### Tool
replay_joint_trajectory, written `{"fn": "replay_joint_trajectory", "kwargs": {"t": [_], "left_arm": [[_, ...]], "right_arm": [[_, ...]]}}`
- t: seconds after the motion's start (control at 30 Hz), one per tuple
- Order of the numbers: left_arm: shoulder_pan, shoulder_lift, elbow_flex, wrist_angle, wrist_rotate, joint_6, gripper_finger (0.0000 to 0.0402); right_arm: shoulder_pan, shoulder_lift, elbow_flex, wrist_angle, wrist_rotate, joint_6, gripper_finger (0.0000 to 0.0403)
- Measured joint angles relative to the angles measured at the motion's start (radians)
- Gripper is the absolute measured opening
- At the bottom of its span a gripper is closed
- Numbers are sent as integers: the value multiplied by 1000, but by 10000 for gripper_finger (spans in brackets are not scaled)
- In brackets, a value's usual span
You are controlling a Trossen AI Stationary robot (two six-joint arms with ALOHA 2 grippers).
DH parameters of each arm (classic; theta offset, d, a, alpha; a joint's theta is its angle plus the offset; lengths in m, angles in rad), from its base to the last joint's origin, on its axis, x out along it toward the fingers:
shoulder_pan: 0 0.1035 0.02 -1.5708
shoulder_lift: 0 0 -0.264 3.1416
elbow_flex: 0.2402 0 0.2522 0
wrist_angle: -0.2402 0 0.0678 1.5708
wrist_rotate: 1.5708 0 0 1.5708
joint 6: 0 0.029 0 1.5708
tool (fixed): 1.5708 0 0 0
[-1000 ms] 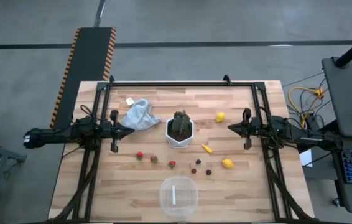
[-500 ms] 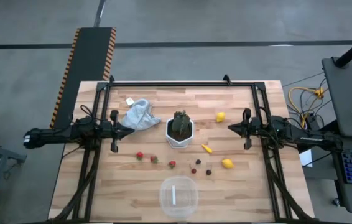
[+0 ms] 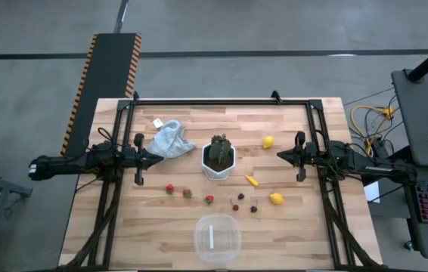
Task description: Pick and placing Produce into tupperware
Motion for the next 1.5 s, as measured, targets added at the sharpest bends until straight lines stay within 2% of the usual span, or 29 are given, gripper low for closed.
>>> {"fn": "replay_joint_trajectory", "kwargs": {"t": [1.5], "left_arm": [[0,3,0,8,-1,5,0]], "right_arm": [[0,0,0,8,0,28,9]]}}
